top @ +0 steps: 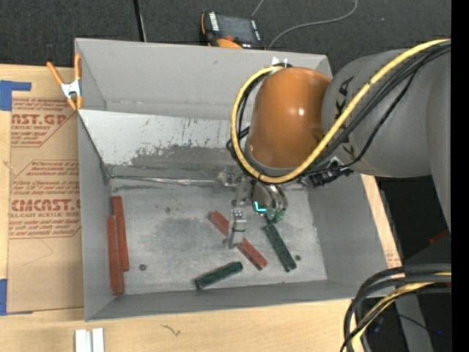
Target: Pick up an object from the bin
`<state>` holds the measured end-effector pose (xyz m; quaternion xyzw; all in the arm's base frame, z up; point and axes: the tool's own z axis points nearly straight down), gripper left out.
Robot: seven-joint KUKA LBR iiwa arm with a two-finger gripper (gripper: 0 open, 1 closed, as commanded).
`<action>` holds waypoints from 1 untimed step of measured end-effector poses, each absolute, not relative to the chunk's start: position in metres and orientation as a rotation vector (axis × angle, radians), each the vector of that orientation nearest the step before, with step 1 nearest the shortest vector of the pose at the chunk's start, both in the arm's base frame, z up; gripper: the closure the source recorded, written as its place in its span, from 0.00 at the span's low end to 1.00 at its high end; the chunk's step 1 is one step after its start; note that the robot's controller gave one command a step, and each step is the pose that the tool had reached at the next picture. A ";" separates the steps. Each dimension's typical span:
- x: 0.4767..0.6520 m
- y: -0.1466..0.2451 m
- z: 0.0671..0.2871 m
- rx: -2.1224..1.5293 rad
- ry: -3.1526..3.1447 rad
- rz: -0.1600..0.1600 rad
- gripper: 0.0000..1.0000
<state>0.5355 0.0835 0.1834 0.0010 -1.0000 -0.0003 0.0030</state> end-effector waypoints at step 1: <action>0.506 0.044 0.072 -0.055 -3.136 -0.001 0.00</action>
Offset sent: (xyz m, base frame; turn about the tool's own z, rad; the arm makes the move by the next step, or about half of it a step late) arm -0.0275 -0.0394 -0.1073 0.0350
